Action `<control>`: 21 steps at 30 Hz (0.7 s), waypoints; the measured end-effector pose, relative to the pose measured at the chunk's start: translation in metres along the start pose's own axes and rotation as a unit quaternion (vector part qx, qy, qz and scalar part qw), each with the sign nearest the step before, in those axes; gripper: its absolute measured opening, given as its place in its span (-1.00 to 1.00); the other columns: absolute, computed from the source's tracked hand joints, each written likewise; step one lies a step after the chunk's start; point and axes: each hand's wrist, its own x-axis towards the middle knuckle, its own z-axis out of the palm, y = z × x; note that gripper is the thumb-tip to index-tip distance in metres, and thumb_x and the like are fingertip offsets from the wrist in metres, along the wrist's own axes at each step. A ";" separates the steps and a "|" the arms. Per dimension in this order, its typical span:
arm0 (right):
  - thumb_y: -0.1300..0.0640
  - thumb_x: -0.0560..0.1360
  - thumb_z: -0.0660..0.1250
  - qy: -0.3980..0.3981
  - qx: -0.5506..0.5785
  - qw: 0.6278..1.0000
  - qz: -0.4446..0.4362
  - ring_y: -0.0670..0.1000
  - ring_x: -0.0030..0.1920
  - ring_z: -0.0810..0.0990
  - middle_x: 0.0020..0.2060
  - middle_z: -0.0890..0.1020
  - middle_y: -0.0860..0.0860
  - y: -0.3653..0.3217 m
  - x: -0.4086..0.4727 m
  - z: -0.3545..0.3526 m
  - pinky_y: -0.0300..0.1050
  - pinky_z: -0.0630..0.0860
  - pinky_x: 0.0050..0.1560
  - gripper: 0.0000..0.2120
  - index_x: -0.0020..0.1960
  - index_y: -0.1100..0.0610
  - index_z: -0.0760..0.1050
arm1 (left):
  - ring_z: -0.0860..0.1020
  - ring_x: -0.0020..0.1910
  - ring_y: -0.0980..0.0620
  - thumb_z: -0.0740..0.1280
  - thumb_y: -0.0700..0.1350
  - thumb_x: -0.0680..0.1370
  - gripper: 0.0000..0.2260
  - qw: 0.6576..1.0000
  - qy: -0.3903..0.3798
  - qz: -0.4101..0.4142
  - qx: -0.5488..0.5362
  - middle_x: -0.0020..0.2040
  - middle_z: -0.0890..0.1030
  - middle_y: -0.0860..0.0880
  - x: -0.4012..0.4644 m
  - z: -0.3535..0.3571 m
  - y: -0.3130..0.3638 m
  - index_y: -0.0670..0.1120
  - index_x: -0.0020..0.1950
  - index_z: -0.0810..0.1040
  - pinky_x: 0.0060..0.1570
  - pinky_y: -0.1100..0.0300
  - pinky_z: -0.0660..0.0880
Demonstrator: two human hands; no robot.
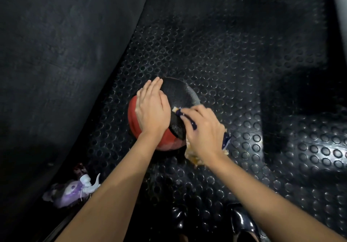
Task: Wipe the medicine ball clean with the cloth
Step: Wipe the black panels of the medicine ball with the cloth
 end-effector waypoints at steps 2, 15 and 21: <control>0.01 0.51 0.29 -0.018 -0.003 0.999 0.043 -0.02 -0.12 0.55 -0.12 0.59 -0.11 -0.002 0.028 0.004 -0.18 0.42 -0.28 -0.84 0.01 -0.02 0.62 | 0.32 0.44 0.02 0.01 -0.14 0.58 -0.58 1.000 0.003 0.005 0.000 0.38 0.46 -0.01 -0.005 0.000 -0.001 -0.14 0.37 0.46 0.45 0.03 0.17; -0.01 0.52 0.30 -0.096 0.032 0.979 0.174 -0.01 0.03 0.55 0.02 0.60 -0.13 0.014 0.054 0.002 -0.19 0.30 -0.12 -0.82 0.09 -0.09 0.60 | 0.34 0.42 0.02 -0.05 -0.07 0.55 -0.51 0.999 0.001 0.040 -0.012 0.36 0.49 0.00 -0.012 -0.003 -0.003 -0.14 0.35 0.48 0.43 0.01 0.21; -0.01 0.52 0.31 -0.113 0.064 0.970 0.207 -0.05 0.05 0.54 0.04 0.60 -0.16 0.015 0.054 -0.002 -0.21 0.29 -0.08 -0.83 0.08 -0.12 0.60 | 0.35 0.41 0.01 -0.03 -0.09 0.55 -0.53 0.999 0.007 0.047 0.002 0.35 0.50 -0.01 -0.016 -0.001 0.000 -0.15 0.34 0.49 0.43 0.01 0.21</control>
